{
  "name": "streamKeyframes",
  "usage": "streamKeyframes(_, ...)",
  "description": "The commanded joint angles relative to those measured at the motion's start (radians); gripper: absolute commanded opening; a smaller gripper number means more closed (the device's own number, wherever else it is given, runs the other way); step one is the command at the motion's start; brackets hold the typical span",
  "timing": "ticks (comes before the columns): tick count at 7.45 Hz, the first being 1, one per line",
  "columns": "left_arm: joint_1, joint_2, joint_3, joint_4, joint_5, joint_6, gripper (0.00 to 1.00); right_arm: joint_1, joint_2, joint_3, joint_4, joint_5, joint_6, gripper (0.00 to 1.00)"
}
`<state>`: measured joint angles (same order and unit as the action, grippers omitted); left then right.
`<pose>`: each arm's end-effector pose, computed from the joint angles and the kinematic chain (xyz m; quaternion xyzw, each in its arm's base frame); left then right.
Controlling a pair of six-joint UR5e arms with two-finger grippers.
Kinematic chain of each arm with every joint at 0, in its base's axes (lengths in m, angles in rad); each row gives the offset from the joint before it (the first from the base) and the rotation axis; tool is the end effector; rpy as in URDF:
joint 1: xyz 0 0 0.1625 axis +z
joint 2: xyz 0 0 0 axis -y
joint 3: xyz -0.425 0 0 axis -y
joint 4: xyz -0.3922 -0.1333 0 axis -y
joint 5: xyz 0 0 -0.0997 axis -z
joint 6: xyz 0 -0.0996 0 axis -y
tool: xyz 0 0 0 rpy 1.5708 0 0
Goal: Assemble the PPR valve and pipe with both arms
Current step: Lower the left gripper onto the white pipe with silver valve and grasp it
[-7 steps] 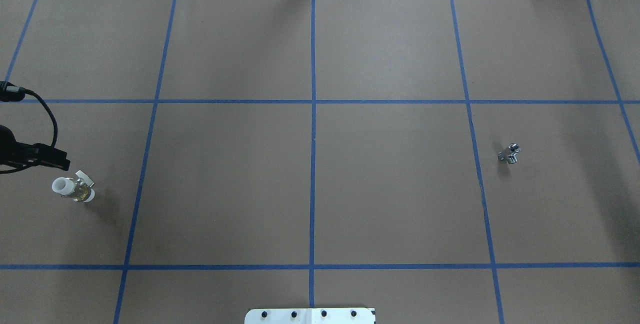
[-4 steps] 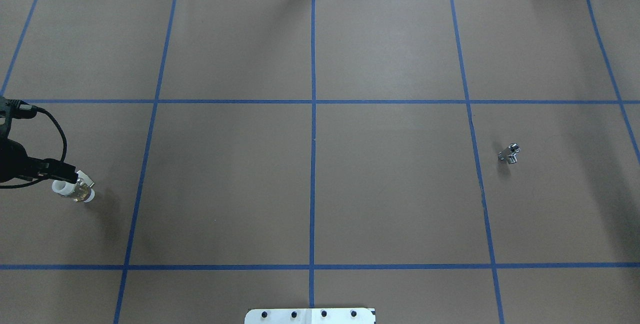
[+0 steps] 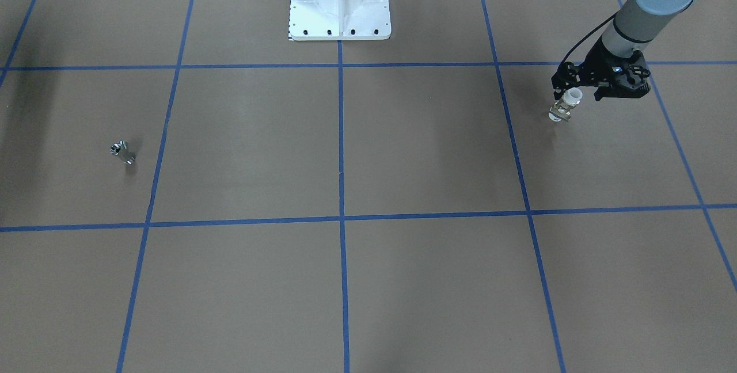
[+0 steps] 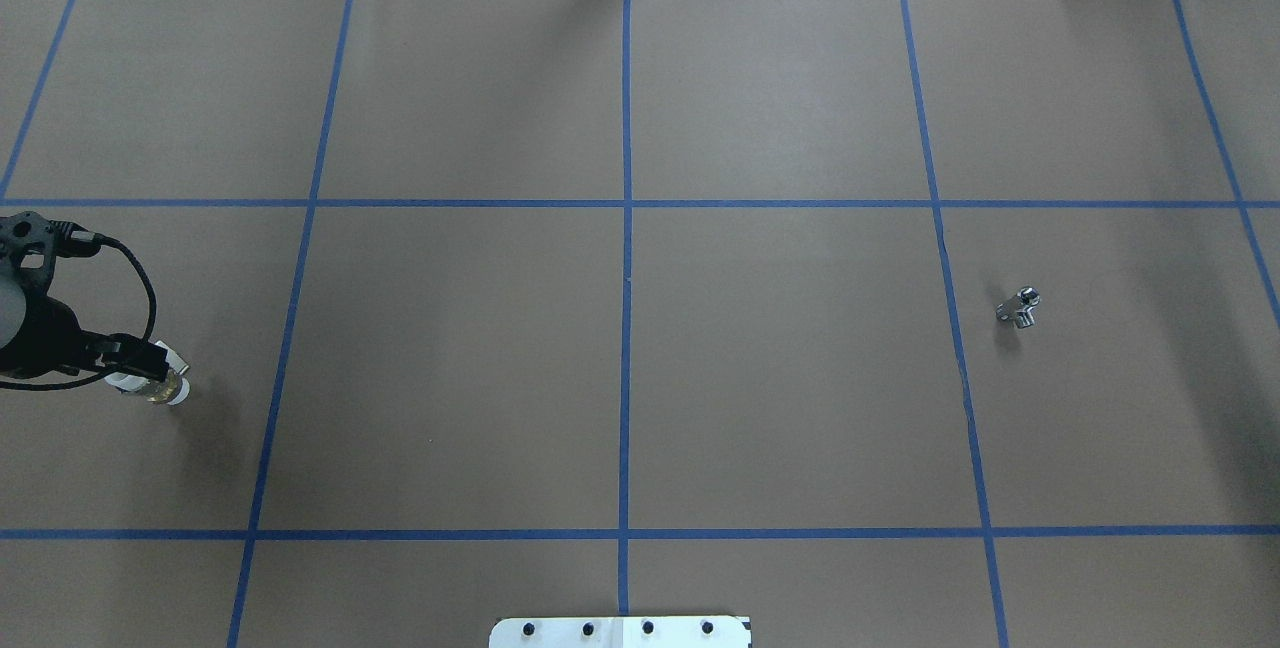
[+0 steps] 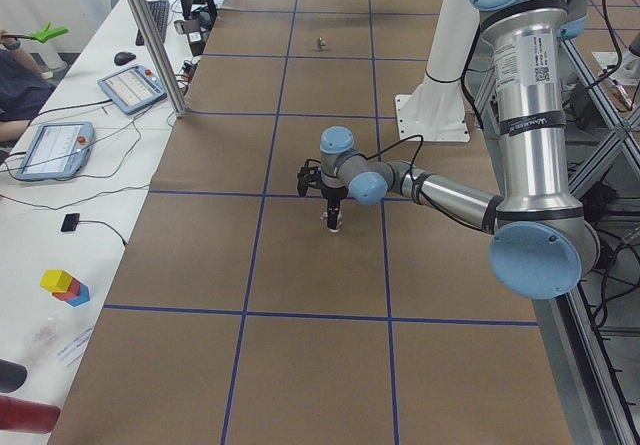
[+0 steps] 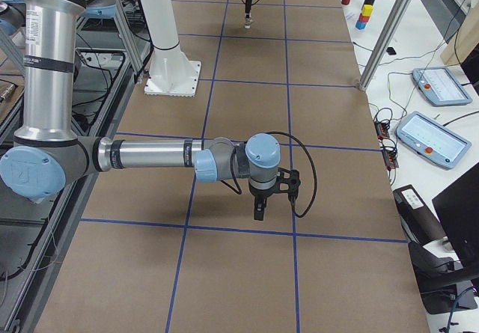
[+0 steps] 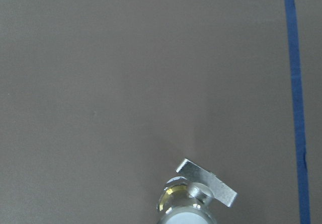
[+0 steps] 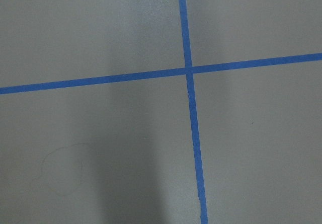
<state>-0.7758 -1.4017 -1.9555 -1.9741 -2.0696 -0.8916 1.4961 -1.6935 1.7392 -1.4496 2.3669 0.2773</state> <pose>0.2566 -0.3718 0.5109 0.0207 0.3767 0.0305 0.9256 0.0284 -0.4530 0.6185 0.0080 -0.3938 0.0608 0.9172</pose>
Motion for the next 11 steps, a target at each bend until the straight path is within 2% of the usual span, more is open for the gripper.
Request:
streamKeyframes(1,0.02,-0.005,0.009,0.0,0.0,-0.003,0.86,0.0,0.0,-0.003,0.0,0.0,0.0,1.0)
streamKeyframes(2,0.023,-0.006,0.009,0.0,0.0,-0.003,0.78,0.0,0.0,-0.003,0.0,0.0,0.0,1.0)
streamKeyframes(3,0.024,-0.006,0.009,0.0,0.0,-0.001,0.75,0.0,0.0,-0.004,0.0,0.0,-0.001,0.99)
streamKeyframes(6,0.024,-0.008,0.013,0.0,0.0,-0.001,0.69,0.0,-0.002,-0.004,0.0,0.0,0.0,1.0)
streamKeyframes(8,0.024,-0.01,0.017,0.001,0.002,-0.001,0.69,0.001,-0.002,-0.009,0.0,0.0,-0.001,1.0)
streamKeyframes(10,0.024,-0.01,0.017,0.001,0.002,-0.001,0.57,0.001,-0.002,-0.012,0.002,0.0,-0.001,1.0)
streamKeyframes(11,0.026,-0.01,0.015,0.001,0.0,-0.003,0.39,0.001,-0.002,-0.012,0.002,0.0,-0.003,1.0)
